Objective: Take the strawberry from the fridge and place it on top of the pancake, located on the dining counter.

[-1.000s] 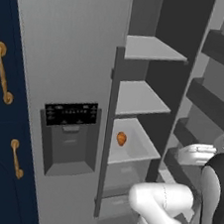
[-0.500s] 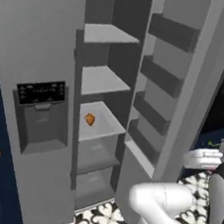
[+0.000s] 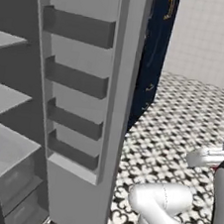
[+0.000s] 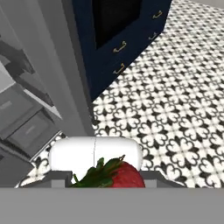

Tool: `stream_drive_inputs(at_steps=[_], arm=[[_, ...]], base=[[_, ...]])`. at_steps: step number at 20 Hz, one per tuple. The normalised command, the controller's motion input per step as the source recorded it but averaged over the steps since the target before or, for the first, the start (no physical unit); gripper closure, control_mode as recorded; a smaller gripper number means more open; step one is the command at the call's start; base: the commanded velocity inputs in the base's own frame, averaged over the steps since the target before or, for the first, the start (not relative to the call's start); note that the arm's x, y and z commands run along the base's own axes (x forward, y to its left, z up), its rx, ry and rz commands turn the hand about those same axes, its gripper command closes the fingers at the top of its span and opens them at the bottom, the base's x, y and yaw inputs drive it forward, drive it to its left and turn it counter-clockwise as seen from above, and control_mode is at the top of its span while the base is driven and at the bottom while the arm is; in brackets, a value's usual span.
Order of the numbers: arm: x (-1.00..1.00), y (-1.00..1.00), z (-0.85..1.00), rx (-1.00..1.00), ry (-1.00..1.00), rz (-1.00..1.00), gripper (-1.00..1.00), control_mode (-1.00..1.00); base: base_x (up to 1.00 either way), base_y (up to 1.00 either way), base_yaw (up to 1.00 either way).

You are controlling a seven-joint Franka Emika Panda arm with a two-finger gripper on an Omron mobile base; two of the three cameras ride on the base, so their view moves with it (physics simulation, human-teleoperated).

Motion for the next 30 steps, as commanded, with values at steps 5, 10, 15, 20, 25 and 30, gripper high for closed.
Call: stream_drive_inputs(at_steps=[5,10,15,20,25,30], arm=[[0.0,0.0,0.0,0.0,0.0,0.0,1.0,1.0],[0.0,0.0,0.0,0.0,0.0,0.0,1.0,1.0],[0.0,0.0,0.0,0.0,0.0,0.0,1.0,1.0],[0.0,0.0,0.0,0.0,0.0,0.0,1.0,1.0],[0.0,0.0,0.0,0.0,0.0,0.0,1.0,1.0],[0.0,0.0,0.0,0.0,0.0,0.0,1.0,1.0]], base=[[0.0,-0.1,-0.94],[0.16,-0.84,-0.67],[0.81,-0.91,-0.14],[1.0,-0.55,0.11],[1.0,-0.46,0.03],[1.0,-0.18,-0.07]])
